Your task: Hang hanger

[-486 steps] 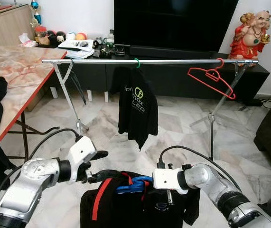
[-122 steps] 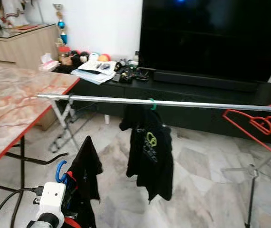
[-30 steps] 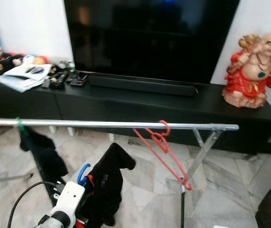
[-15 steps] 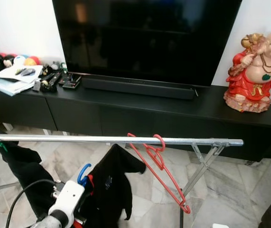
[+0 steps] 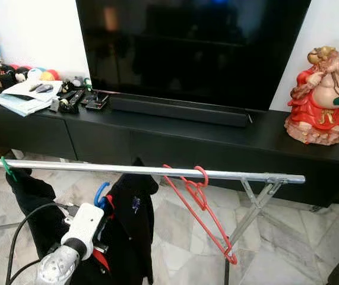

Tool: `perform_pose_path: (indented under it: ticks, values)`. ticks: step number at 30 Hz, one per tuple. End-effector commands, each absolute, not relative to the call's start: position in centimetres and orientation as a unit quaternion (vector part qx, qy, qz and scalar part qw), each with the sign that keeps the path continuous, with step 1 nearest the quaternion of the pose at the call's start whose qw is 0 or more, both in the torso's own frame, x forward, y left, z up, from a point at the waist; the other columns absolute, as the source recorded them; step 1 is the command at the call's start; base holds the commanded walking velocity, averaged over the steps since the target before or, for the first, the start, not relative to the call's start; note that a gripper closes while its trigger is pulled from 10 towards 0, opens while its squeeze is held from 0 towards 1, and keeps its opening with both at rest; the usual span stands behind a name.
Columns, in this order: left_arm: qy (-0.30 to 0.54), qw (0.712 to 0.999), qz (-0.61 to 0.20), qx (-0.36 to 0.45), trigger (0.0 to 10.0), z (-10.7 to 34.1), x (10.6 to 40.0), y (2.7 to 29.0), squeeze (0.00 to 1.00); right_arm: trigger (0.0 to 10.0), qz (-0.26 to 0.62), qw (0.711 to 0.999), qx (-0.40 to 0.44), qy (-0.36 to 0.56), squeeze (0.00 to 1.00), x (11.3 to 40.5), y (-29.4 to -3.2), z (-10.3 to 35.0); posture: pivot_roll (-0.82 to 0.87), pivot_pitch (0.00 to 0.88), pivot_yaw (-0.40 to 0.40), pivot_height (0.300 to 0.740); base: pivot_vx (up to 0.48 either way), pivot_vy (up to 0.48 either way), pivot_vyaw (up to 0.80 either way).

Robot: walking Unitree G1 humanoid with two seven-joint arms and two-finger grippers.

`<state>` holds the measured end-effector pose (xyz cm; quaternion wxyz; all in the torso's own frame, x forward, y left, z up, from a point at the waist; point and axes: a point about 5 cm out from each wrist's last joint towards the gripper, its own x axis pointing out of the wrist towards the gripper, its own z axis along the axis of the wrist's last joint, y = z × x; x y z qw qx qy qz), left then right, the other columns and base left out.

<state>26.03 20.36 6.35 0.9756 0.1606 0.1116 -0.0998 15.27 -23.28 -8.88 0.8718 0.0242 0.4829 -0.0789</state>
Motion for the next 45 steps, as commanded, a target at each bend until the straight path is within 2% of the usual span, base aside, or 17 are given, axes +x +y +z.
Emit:
perform_pose_path:
  ticks: [1, 14, 23, 29, 35, 45]
  values:
    - [0.097, 0.978, -0.088, 0.163, 10.0, 7.2, 26.9, 20.6, 0.00, 10.0, -0.083, 0.873, 0.023, 0.480, 0.00, 15.5, -23.4, -8.7, 0.08, 0.000, -0.035, 0.740, 0.000, 0.000, 0.00]
    - [0.100, 0.976, -0.078, 0.175, 10.0, 8.3, 31.1, 19.7, 0.00, 10.0, -0.082, 0.874, 0.022, 0.479, 0.00, 15.7, -23.4, -8.7, 0.06, 0.000, -0.039, 0.740, 0.000, 0.000, 0.00]
    - [0.153, 0.966, -0.086, 0.189, 10.0, 7.8, 32.7, 19.7, 0.00, 10.0, -0.082, 0.873, 0.026, 0.480, 0.00, 15.7, -23.2, -8.8, 0.06, 0.000, -0.019, 0.740, 0.000, 0.000, 0.00]
    - [0.214, 0.951, -0.121, 0.187, 10.0, 6.0, 31.8, 19.7, 0.00, 10.0, -0.081, 0.872, 0.029, 0.482, 0.00, 15.6, -23.0, -8.8, 0.06, 0.000, -0.008, 0.740, 0.000, 0.000, 0.00]
    - [0.233, 0.944, -0.154, 0.178, 10.0, 5.3, 30.9, 19.3, 0.00, 10.0, -0.078, 0.870, 0.029, 0.485, 0.00, 15.5, -22.9, -8.9, 0.06, 0.000, -0.006, 0.740, 0.000, 0.000, 0.00]
    - [0.262, 0.906, -0.262, 0.205, 10.0, 5.3, 27.7, 20.1, 0.00, 10.0, -0.078, 0.871, 0.028, 0.485, 0.00, 15.4, -23.0, -8.9, 0.08, 0.000, -0.010, 0.740, 0.000, 0.000, 0.00]
